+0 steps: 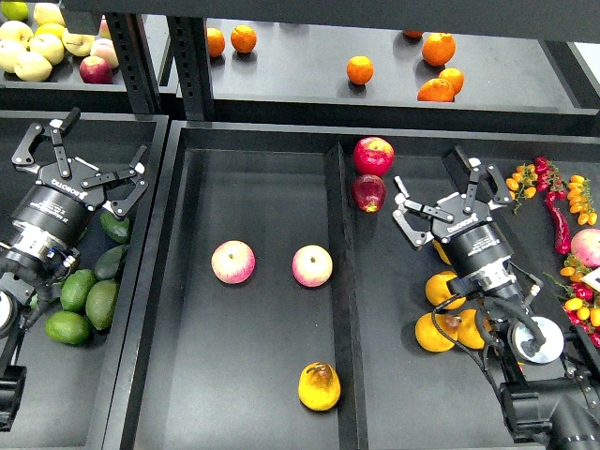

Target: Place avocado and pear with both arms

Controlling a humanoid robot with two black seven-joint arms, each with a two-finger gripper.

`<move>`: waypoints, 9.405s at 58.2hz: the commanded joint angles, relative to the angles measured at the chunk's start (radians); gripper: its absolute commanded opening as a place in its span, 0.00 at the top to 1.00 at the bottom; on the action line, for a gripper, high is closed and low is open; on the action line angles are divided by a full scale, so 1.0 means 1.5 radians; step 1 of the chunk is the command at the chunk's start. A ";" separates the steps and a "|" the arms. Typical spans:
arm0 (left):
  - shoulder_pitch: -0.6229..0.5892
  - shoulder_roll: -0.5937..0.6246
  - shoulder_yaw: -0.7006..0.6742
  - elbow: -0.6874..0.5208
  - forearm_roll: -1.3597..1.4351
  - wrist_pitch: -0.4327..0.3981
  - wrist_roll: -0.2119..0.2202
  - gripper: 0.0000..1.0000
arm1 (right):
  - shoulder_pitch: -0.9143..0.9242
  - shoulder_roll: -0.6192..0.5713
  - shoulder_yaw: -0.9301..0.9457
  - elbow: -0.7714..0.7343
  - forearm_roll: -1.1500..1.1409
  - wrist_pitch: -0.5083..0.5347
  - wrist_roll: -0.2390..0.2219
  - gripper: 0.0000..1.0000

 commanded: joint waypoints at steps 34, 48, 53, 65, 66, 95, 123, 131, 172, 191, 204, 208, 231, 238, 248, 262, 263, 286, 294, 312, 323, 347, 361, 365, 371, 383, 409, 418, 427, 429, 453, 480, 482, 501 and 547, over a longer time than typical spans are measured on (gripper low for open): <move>0.003 0.000 0.010 -0.025 -0.003 -0.019 0.000 0.00 | 0.232 -0.274 -0.462 0.003 -0.011 0.000 -0.027 0.01; 0.003 0.000 0.011 -0.021 -0.003 -0.030 0.000 0.00 | 0.246 -0.279 -0.468 0.016 -0.060 0.000 -0.027 0.01; 0.003 0.000 0.012 -0.019 -0.003 -0.031 0.000 0.00 | 0.254 -0.281 -0.488 0.019 -0.072 0.000 -0.027 0.01; 0.003 0.000 0.019 -0.020 -0.003 -0.035 0.000 0.00 | 0.400 -0.298 -0.719 0.012 -0.141 0.000 -0.027 0.01; 0.003 0.000 0.019 -0.020 -0.003 -0.036 0.000 0.00 | 0.409 -0.297 -0.737 0.012 -0.142 0.000 -0.027 0.01; 0.004 0.000 0.030 -0.021 -0.003 -0.037 0.000 0.00 | 0.413 -0.168 -0.889 -0.009 -0.154 0.000 -0.027 0.01; 0.004 0.000 0.031 -0.018 -0.002 -0.037 0.000 0.00 | 0.332 -0.129 -0.905 -0.080 -0.193 0.000 -0.027 0.01; 0.004 0.000 0.034 -0.018 -0.002 -0.037 0.000 0.00 | 0.322 -0.104 -0.900 -0.108 -0.193 0.000 -0.027 0.01; 0.013 0.000 0.046 -0.019 -0.002 -0.050 0.000 0.00 | 0.310 -0.057 -0.854 -0.175 -0.194 0.000 -0.027 0.01; 0.014 0.000 0.046 -0.020 -0.003 -0.050 0.000 0.00 | 0.305 -0.050 -0.853 -0.195 -0.194 0.000 -0.027 0.01; 0.014 0.000 0.047 -0.018 -0.002 -0.050 0.000 0.00 | 0.292 -0.026 -0.849 -0.234 -0.184 0.000 -0.027 0.01; 0.014 0.000 0.047 -0.018 -0.002 -0.050 0.000 0.00 | 0.286 -0.018 -0.840 -0.243 -0.179 0.000 -0.027 0.01; 0.014 0.000 0.048 -0.019 -0.002 -0.050 0.000 0.00 | 0.271 0.005 -0.815 -0.279 -0.178 0.000 -0.027 0.02; 0.014 0.000 0.049 -0.019 -0.002 -0.050 0.000 0.00 | 0.264 0.015 -0.797 -0.285 -0.177 0.000 -0.027 0.02; 0.014 0.000 0.050 -0.018 -0.003 -0.050 0.000 0.00 | 0.263 0.016 -0.793 -0.288 -0.174 0.000 -0.027 0.05; 0.014 0.000 0.050 -0.018 -0.003 -0.052 0.001 0.00 | 0.250 0.020 -0.806 -0.299 -0.144 0.000 -0.027 0.44; 0.014 0.000 0.050 -0.018 -0.002 -0.052 0.000 0.00 | 0.249 0.022 -0.807 -0.299 -0.144 0.000 -0.027 0.46; 0.018 0.000 0.054 -0.016 -0.002 -0.061 0.002 0.00 | 0.245 0.034 -0.804 -0.304 -0.146 0.000 -0.027 0.72; 0.018 0.000 0.056 -0.016 -0.002 -0.062 0.002 0.00 | 0.248 0.033 -0.797 -0.310 -0.146 0.000 -0.027 0.79; 0.018 0.000 0.058 -0.013 -0.002 -0.063 0.002 0.00 | 0.265 0.020 -0.792 -0.303 -0.134 0.000 -0.027 0.81; 0.018 0.000 0.059 -0.012 -0.002 -0.063 0.004 0.00 | 0.284 0.013 -0.777 -0.297 -0.118 0.000 -0.027 0.82; 0.018 0.000 0.060 -0.012 -0.002 -0.063 0.005 0.00 | 0.344 -0.093 -0.784 -0.259 -0.062 0.000 -0.027 0.82; 0.018 0.000 0.062 -0.012 -0.002 -0.064 0.006 0.00 | 0.333 -0.199 -0.804 -0.239 -0.046 0.000 -0.027 0.81; 0.018 0.000 0.064 -0.012 -0.002 -0.064 0.006 0.00 | 0.327 -0.203 -0.825 -0.243 -0.042 0.000 -0.027 0.81; 0.018 0.000 0.066 -0.012 -0.002 -0.064 0.006 0.00 | 0.301 -0.199 -0.834 -0.253 -0.045 0.000 -0.027 0.81; 0.018 0.000 0.064 -0.012 -0.002 -0.064 0.006 0.00 | 0.275 -0.167 -0.836 -0.277 -0.049 0.000 -0.027 0.81; 0.018 0.000 0.064 -0.012 -0.002 -0.064 0.006 0.00 | 0.241 -0.141 -0.834 -0.307 -0.052 0.000 -0.027 0.70; 0.018 0.000 0.064 -0.013 -0.002 -0.064 0.005 0.00 | 0.237 -0.141 -0.835 -0.310 -0.052 0.000 -0.027 0.61; 0.018 0.000 0.064 -0.013 -0.002 -0.064 0.005 0.00 | 0.238 -0.142 -0.837 -0.310 -0.053 0.000 -0.027 0.28; 0.018 0.000 0.064 -0.013 -0.002 -0.064 0.006 0.00 | 0.239 -0.143 -0.837 -0.310 -0.053 0.000 -0.027 0.22; 0.018 0.000 0.064 -0.013 -0.002 -0.064 0.006 0.00 | 0.258 -0.226 -0.778 -0.232 -0.043 0.000 -0.027 0.01; 0.022 0.000 0.064 -0.018 -0.003 -0.054 0.012 0.00 | 0.214 -0.268 -0.482 -0.202 -0.004 0.000 -0.027 0.01; 0.022 0.000 0.064 -0.017 -0.003 -0.054 0.012 0.00 | 0.203 -0.261 -0.456 -0.203 -0.004 0.000 -0.027 0.01; 0.023 0.000 0.066 -0.023 -0.003 -0.054 0.013 0.00 | 0.122 -0.081 -0.218 -0.200 -0.003 0.000 -0.027 0.01; 0.026 0.000 0.066 -0.028 -0.004 -0.036 0.000 0.00 | 0.047 0.089 0.008 -0.162 -0.004 0.000 0.191 0.01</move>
